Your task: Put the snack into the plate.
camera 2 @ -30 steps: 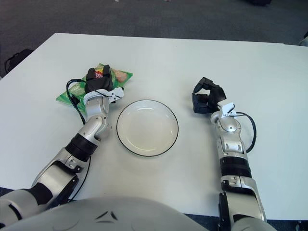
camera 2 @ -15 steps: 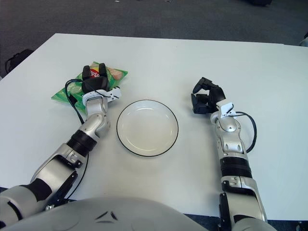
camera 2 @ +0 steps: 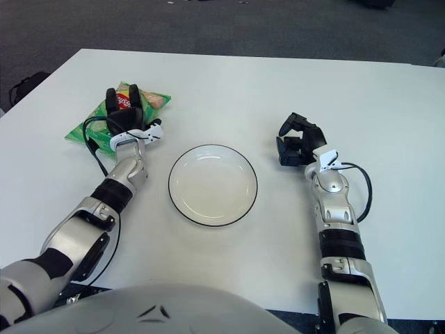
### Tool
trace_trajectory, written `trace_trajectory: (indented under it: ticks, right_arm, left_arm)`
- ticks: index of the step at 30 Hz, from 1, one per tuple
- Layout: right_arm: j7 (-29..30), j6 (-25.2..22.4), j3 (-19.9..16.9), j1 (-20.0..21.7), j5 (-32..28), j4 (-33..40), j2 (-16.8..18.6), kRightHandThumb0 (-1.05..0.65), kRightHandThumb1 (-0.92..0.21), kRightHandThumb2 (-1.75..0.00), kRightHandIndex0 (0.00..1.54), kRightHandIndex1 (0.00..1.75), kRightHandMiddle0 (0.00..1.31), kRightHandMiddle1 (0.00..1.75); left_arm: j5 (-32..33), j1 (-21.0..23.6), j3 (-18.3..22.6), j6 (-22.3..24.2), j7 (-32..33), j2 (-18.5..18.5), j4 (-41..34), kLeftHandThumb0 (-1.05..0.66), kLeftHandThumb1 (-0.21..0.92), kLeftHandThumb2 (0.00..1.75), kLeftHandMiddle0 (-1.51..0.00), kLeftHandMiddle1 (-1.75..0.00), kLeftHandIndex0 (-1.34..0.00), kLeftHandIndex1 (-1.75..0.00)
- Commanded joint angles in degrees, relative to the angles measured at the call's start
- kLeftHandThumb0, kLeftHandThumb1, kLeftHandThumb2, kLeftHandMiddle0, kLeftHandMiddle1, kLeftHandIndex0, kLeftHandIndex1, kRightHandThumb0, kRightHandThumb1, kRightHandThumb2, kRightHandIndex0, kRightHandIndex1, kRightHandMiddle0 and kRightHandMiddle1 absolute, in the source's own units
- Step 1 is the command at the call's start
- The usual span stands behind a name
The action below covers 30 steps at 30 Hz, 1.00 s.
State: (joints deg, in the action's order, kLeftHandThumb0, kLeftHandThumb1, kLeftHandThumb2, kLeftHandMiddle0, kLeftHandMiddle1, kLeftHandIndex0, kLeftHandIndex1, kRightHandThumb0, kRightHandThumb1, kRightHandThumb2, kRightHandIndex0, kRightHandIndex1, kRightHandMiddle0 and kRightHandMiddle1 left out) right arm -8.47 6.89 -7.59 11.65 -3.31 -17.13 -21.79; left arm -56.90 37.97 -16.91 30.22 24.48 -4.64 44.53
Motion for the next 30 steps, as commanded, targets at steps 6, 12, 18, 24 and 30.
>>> trace_trajectory:
  ticks: [6,12,18,24,30]
  right_arm:
    - [-0.49,-4.57,1.03,-3.88,1.47,-2.31,0.47,-0.5,-0.28,-1.36,1.31,1.75,0.65,1.75]
    - [-1.09,-4.18,1.18,-3.66,1.31,-2.5,0.24,-0.5,-0.28,-1.36,1.32,1.75,0.65,1.75]
    - [-1.79,-4.25,1.21,-3.43,1.13,-2.56,0.09,-0.49,-0.29,-1.36,1.32,1.75,0.64,1.75]
    - [-1.82,-4.95,0.95,-3.14,0.78,-2.78,0.31,-0.49,-0.29,-1.35,1.33,1.75,0.64,1.75]
    - [-1.51,-4.75,0.82,-2.94,0.96,-3.25,0.54,-0.5,-0.29,-1.35,1.31,1.75,0.64,1.75]
  left_arm:
    - [8.31,-3.31,1.64,-6.08,5.08,-0.91,11.7,-0.76,0.68,0.73,0.0,-1.51,0.0,-1.1]
    - [9.67,-2.77,0.65,-10.3,7.03,-2.16,14.3,-0.08,0.47,1.04,-0.22,-1.72,0.0,-1.52]
    - [10.51,-3.24,-0.8,-14.71,8.07,-3.76,15.36,0.03,0.43,1.16,-0.55,-1.66,-0.23,-1.72]
    - [12.22,-3.26,-1.12,-20.18,6.41,-5.65,17.59,0.0,0.24,1.3,-0.77,-1.4,-0.51,-1.74]
    - [14.74,-2.47,-0.92,-24.31,5.18,-6.35,19.7,0.0,0.0,1.52,-0.98,-1.27,-0.71,-1.75]
